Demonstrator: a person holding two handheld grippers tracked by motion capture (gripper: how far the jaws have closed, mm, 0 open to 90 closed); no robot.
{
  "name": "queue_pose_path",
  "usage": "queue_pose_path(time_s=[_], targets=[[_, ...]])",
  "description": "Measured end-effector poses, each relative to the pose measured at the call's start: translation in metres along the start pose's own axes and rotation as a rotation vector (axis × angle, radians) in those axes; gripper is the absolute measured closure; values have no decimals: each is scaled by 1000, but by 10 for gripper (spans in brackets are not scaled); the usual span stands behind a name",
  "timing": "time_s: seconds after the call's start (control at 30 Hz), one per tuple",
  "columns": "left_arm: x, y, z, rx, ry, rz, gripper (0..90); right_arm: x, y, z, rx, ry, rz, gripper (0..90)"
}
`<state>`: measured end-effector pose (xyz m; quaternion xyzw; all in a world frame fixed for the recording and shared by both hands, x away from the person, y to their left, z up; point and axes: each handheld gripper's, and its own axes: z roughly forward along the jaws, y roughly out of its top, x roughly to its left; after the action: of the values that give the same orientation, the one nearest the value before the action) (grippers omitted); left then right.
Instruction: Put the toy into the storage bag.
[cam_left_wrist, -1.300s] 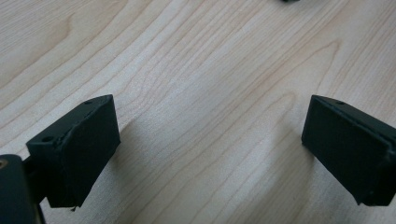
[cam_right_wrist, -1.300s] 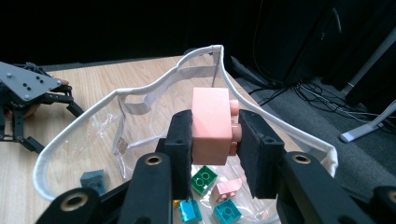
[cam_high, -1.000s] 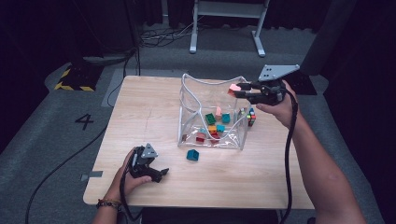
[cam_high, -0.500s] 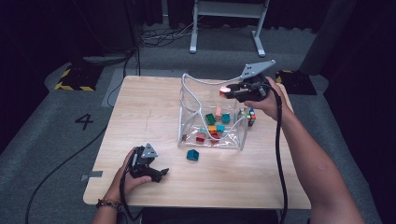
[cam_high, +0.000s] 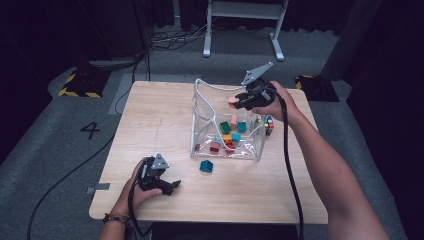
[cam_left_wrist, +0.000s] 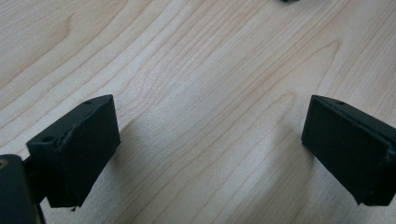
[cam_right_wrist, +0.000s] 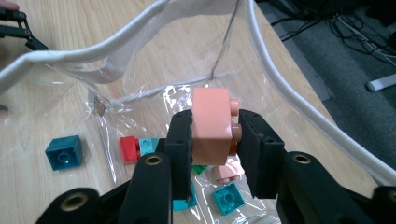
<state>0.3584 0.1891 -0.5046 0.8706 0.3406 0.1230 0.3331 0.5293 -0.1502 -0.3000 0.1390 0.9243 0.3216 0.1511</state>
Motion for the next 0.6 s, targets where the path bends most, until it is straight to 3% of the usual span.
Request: queue_pose_path(time_s=[0.6], targets=[[0,0,0,0,0,-1,44,-3,9,36,256,-1,-30,668]])
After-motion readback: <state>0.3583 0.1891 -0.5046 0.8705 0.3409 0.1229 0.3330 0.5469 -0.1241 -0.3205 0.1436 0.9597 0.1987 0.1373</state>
